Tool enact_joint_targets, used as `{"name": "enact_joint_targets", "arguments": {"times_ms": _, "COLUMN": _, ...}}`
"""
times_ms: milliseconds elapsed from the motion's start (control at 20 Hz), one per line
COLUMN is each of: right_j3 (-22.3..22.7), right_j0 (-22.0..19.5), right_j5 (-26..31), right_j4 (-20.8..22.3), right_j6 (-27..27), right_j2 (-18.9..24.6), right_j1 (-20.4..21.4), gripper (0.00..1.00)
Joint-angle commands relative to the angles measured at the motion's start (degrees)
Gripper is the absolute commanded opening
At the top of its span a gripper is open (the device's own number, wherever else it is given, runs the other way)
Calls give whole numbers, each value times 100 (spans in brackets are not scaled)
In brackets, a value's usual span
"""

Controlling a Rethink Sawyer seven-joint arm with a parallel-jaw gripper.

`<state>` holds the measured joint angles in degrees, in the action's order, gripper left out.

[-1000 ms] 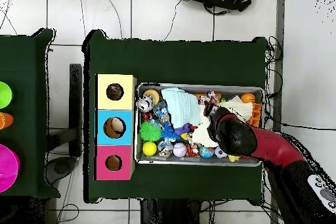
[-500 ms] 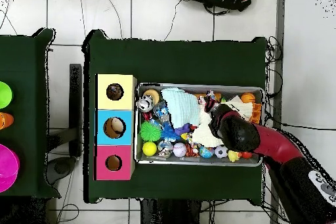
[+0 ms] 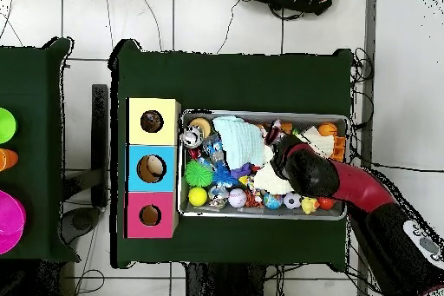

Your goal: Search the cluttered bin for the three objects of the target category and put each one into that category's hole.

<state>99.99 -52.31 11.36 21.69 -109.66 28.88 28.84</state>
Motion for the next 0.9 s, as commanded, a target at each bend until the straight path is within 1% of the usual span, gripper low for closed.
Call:
{"name": "enact_joint_targets", "arguments": {"times_ms": 50, "right_j3": -418, "right_j0": -144, "right_j5": -76, "right_j4": 480, "right_j6": 391, "right_j2": 483, "right_j1": -320, "gripper": 0}}
{"name": "enact_joint_targets", "arguments": {"times_ms": 700, "right_j3": -417, "right_j0": -256, "right_j5": 83, "right_j4": 539, "right_j6": 375, "right_j2": 627, "right_j1": -396, "gripper": 0}}
{"name": "enact_joint_targets", "arguments": {"times_ms": 900, "right_j3": -361, "right_j0": -155, "right_j5": 177, "right_j4": 403, "right_j6": 182, "right_j2": 519, "right_j1": -219, "gripper": 0}}
